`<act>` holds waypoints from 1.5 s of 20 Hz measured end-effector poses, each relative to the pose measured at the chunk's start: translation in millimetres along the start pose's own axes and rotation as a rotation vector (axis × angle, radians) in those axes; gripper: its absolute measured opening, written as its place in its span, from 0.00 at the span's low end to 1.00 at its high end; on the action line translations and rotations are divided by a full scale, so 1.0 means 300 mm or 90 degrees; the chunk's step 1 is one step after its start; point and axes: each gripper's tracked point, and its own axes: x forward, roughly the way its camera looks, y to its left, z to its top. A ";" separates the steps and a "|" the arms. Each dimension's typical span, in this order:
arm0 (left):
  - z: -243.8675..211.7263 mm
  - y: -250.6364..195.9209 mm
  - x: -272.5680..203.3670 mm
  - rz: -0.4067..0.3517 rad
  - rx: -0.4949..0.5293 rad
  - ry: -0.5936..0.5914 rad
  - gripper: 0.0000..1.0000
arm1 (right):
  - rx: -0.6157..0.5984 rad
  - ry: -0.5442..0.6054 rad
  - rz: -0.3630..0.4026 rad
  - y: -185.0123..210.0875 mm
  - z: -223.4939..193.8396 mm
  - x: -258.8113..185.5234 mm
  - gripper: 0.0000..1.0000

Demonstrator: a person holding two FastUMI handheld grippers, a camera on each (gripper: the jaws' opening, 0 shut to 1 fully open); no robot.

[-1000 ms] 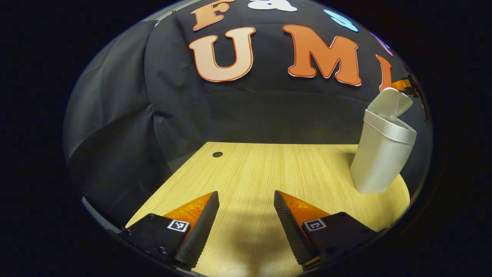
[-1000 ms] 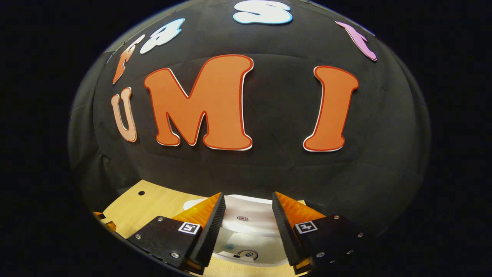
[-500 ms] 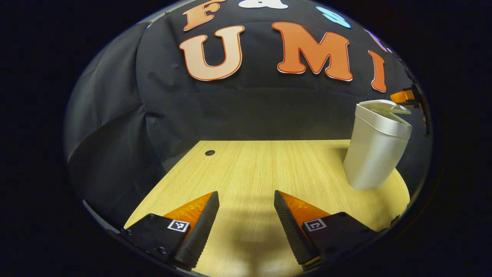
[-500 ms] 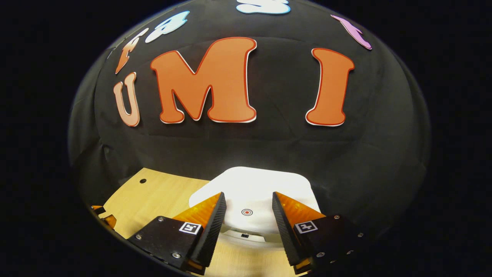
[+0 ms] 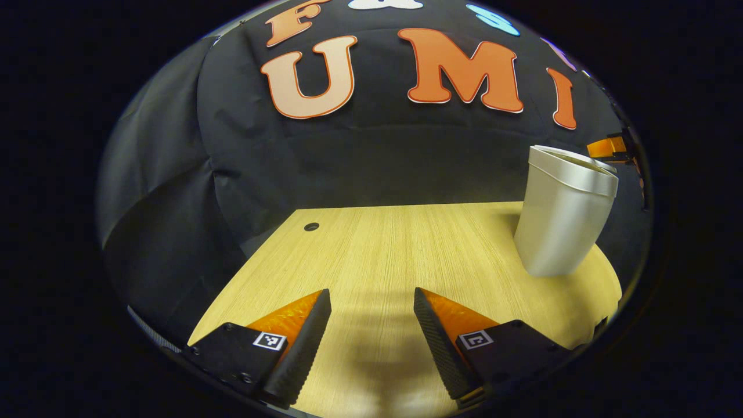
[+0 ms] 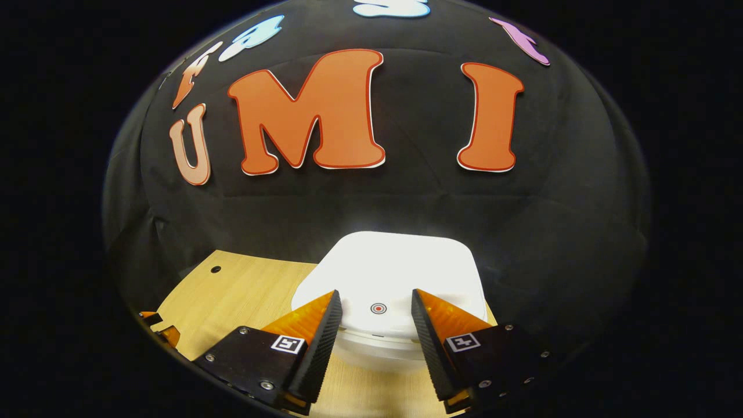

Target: Press the lid of the desktop garbage bin to open it, pick up the crumpled paper on the desktop and throw it into the bin, then pick up the pop can on the desktop and drop it into the bin, and finally close the garbage bin lid.

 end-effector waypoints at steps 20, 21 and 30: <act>-0.014 -0.067 -0.015 -0.030 0.041 0.019 0.92 | 0.010 0.003 -0.038 -0.015 -0.065 -0.008 0.47; -0.012 -0.071 -0.016 -0.031 0.044 0.016 0.93 | 0.009 -0.005 -0.036 -0.015 -0.062 -0.009 0.47; 0.020 -0.112 -0.042 -0.043 0.045 0.008 0.93 | -0.008 -0.042 -0.021 -0.003 -0.055 -0.027 0.48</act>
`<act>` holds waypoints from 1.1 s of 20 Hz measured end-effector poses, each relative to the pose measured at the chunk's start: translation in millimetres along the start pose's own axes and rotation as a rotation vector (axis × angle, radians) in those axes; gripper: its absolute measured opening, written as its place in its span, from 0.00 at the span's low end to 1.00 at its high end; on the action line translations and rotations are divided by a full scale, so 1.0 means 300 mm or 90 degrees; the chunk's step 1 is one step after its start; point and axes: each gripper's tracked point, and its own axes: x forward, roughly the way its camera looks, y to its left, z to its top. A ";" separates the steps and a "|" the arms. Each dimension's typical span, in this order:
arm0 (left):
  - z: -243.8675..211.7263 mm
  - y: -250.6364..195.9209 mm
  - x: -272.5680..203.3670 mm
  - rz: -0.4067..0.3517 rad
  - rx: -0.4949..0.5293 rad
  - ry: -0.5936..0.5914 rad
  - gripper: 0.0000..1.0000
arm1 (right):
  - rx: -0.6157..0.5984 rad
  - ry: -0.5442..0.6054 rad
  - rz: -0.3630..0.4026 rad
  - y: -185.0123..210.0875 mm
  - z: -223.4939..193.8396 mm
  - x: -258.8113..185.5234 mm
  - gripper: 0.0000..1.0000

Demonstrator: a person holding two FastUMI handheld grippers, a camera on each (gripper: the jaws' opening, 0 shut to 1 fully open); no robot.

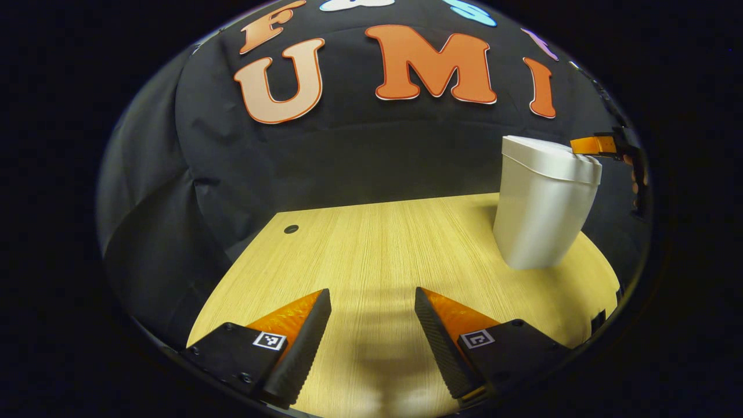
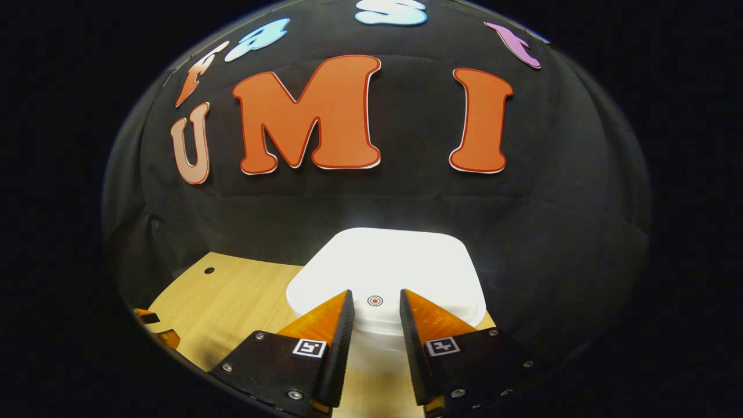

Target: Press the lid of the desktop garbage bin to open it, pick up the crumpled paper on the desktop and throw it into the bin, then pick up the pop can on the desktop and drop it into the bin, and finally close the garbage bin lid.

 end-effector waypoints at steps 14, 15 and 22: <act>0.286 0.030 -0.083 -0.007 -0.034 -0.123 0.94 | -0.032 -0.018 0.007 0.087 -0.041 -0.109 0.83; 0.313 0.041 -0.089 -0.007 -0.034 -0.136 0.94 | -0.032 -0.020 0.007 0.100 -0.043 -0.120 0.84; 0.456 0.086 -0.123 -0.010 -0.028 -0.220 0.97 | -0.039 -0.051 0.031 0.232 -0.052 -0.177 0.90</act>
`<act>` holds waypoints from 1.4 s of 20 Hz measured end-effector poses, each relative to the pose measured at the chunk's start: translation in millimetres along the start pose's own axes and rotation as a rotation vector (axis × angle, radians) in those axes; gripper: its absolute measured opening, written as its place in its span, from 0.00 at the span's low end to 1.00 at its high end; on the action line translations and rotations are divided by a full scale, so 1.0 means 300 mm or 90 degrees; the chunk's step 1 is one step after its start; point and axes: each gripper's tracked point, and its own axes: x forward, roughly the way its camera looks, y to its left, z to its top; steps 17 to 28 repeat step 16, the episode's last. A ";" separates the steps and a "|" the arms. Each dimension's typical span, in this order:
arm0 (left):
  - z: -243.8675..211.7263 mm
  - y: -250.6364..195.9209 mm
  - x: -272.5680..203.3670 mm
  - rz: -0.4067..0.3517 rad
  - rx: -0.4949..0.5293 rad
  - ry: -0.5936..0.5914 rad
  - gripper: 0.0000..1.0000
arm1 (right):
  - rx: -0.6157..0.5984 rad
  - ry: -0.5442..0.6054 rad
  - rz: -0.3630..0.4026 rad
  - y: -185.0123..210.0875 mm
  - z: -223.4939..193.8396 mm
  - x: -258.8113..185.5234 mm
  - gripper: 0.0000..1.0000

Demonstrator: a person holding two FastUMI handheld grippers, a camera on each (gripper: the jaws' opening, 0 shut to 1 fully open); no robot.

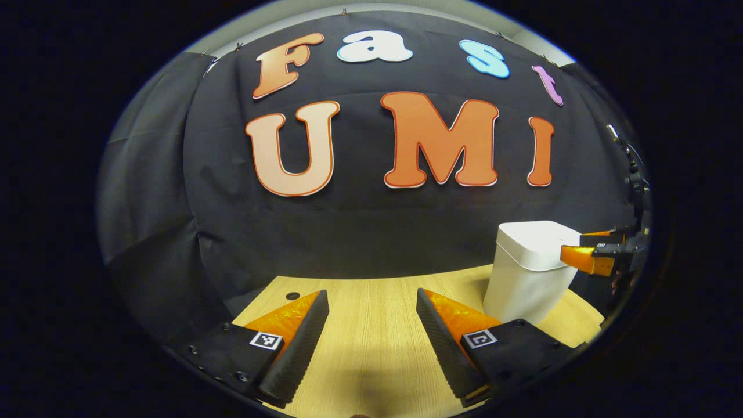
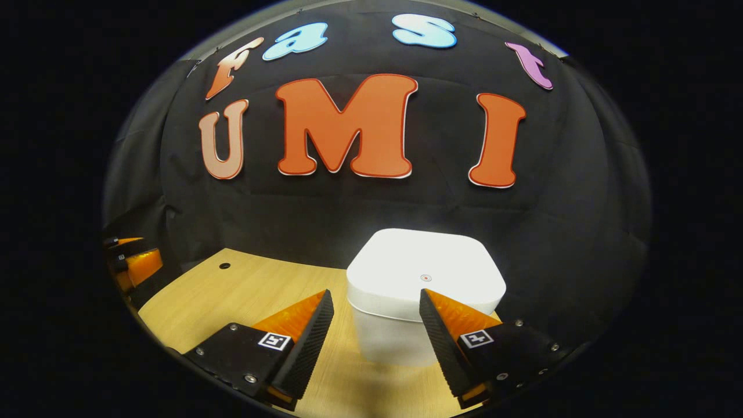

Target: Press the lid of the desktop garbage bin to open it, pick up the crumpled paper on the desktop and throw it into the bin, then pick up the pop can on the desktop and drop it into the bin, and finally close the garbage bin lid.

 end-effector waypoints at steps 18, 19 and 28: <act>0.140 0.068 -0.019 0.026 -0.002 -0.083 0.98 | -0.029 -0.096 0.038 0.188 0.065 -0.068 0.92; 0.140 0.068 -0.019 0.026 -0.002 -0.083 0.98 | -0.029 -0.096 0.038 0.188 0.065 -0.068 0.92; 0.140 0.068 -0.019 0.026 -0.002 -0.083 0.98 | -0.029 -0.096 0.038 0.188 0.065 -0.068 0.92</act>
